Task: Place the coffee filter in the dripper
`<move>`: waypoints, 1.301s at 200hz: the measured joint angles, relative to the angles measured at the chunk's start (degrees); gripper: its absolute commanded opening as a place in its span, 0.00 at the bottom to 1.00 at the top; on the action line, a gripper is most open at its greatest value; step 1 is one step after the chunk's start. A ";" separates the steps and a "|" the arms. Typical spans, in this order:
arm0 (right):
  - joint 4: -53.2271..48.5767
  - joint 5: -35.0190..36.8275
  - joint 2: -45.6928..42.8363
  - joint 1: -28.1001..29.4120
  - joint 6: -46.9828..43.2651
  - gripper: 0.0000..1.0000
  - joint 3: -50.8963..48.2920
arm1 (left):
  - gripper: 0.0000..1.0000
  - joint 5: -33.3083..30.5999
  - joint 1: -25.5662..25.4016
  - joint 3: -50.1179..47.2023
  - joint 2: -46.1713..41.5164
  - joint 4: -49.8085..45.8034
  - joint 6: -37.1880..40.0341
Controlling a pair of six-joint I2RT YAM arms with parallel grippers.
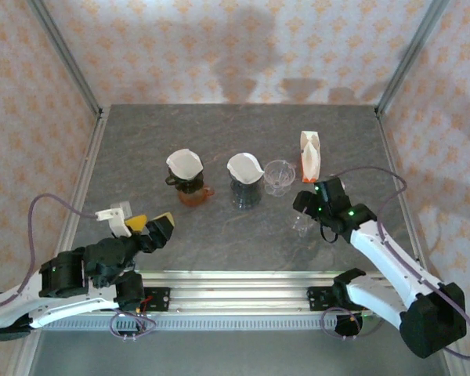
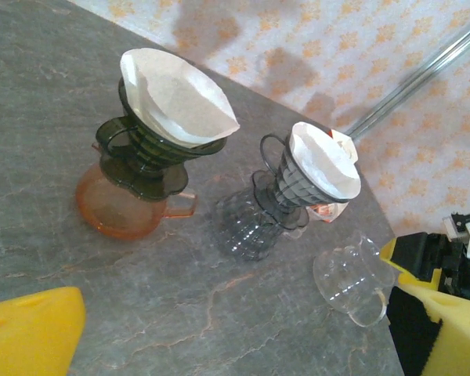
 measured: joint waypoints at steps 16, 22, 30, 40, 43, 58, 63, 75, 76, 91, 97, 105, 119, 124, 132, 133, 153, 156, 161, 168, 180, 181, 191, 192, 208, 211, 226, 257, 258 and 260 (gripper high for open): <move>2.19 -1.22 1.77 -2.21 -1.29 0.88 0.17 | 0.99 -0.24 0.00 -0.92 -1.38 -0.76 -0.44; 2.93 -1.68 2.93 -2.89 -1.77 0.88 0.22 | 1.00 -0.35 0.00 -1.16 -1.57 -1.01 -0.66; 3.87 -2.47 4.61 -3.69 -2.56 0.87 0.24 | 1.00 -0.52 0.00 -1.64 -1.92 -1.09 -0.94; 5.01 -3.67 6.88 -4.09 -3.45 0.85 0.26 | 1.00 -0.59 0.00 -2.12 -2.19 -1.18 -1.25; 5.29 -4.02 7.58 -4.20 -3.72 0.84 0.28 | 1.00 -0.59 0.00 -2.34 -2.32 -1.20 -1.29; 6.40 -5.99 10.27 -4.20 -4.96 0.81 0.63 | 1.00 -0.61 0.00 -2.73 -2.56 -1.31 -1.44; 6.62 -6.69 10.75 -4.20 -5.57 0.81 0.76 | 1.00 -0.63 0.00 -2.78 -2.56 -1.38 -1.46; 7.08 -8.66 11.82 -4.20 -6.54 0.79 1.46 | 1.00 -0.61 0.00 -2.78 -2.58 -1.42 -1.66; 7.17 -8.81 11.87 -4.20 -6.58 0.79 1.51 | 1.00 -0.61 0.00 -2.78 -2.58 -1.42 -1.68; 7.69 -10.47 11.96 -3.85 -7.50 0.77 1.95 | 1.00 -0.61 0.00 -2.80 -2.58 -1.42 -1.86; 7.72 -10.95 11.96 -3.54 -7.89 0.76 2.12 | 1.00 -0.63 0.00 -2.82 -2.58 -1.42 -1.86; 7.78 -11.52 11.96 -2.99 -8.22 0.76 2.21 | 1.00 -0.74 0.00 -2.84 -2.58 -1.42 -1.88; 7.76 -12.46 11.96 -1.90 -8.59 0.76 2.21 | 1.00 -0.83 0.00 -2.89 -2.60 -1.42 -1.88; 7.74 -12.76 11.96 -1.46 -8.70 0.75 2.21 | 1.00 -0.85 0.00 -2.89 -2.60 -1.42 -1.88; 7.74 -13.05 11.93 -0.55 -8.74 0.75 2.21 | 1.00 -0.94 0.00 -2.89 -2.60 -1.42 -1.88; 7.74 -13.07 11.93 -0.46 -8.72 0.75 2.21 | 1.00 -0.96 0.00 -2.89 -2.60 -1.44 -1.88; 7.74 -13.86 11.91 1.70 -8.68 0.74 2.05 | 1.00 -0.96 0.00 -2.89 -2.60 -1.46 -1.88; 7.69 -13.94 11.87 2.08 -8.66 0.74 2.01 | 1.00 -0.96 0.00 -2.89 -2.60 -1.49 -1.86; 7.72 -14.12 11.80 2.67 -8.63 0.74 1.86 | 1.00 -0.98 0.00 -2.89 -2.60 -1.57 -1.88; 7.72 -14.43 11.58 3.34 -8.46 0.74 1.60 | 1.00 -0.98 0.00 -2.89 -2.62 -1.73 -1.88; 7.65 -14.67 10.64 5.09 -7.96 0.74 0.98 | 1.00 -0.98 0.00 -2.89 -2.78 -2.25 -1.88; 7.65 -14.69 10.58 5.20 -7.93 0.74 0.94 | 0.99 -0.98 0.00 -2.89 -2.80 -2.27 -1.86; 7.58 -14.86 9.81 6.82 -7.52 0.74 0.63 | 1.00 -1.01 0.00 -2.89 -3.04 -2.56 -1.88; 7.56 -14.86 9.77 6.93 -7.52 0.74 0.61 | 1.00 -1.01 0.00 -2.89 -3.06 -2.60 -1.88; 7.54 -15.13 9.35 9.81 -6.93 0.74 0.59 | 1.00 -1.01 0.00 -2.89 -3.32 -2.75 -1.88; 7.56 -15.10 9.35 10.47 -6.67 0.74 0.59 | 1.00 -1.03 0.00 -2.89 -3.34 -2.75 -1.88; 7.65 -14.95 9.38 13.16 -6.03 0.74 0.59 | 1.00 -1.03 0.00 -2.89 -3.34 -2.75 -1.88; 8.74 -14.82 10.99 20.02 -4.37 0.74 0.79 | 1.00 -1.07 0.00 -2.89 -3.34 -2.75 -1.88; 8.85 -14.78 11.26 20.55 -4.24 0.74 0.87 | 1.00 -1.07 0.00 -2.89 -3.34 -2.75 -1.88; 8.92 -14.73 11.34 20.68 -4.20 0.74 0.90 | 1.00 -1.09 0.00 -2.89 -3.34 -2.75 -1.88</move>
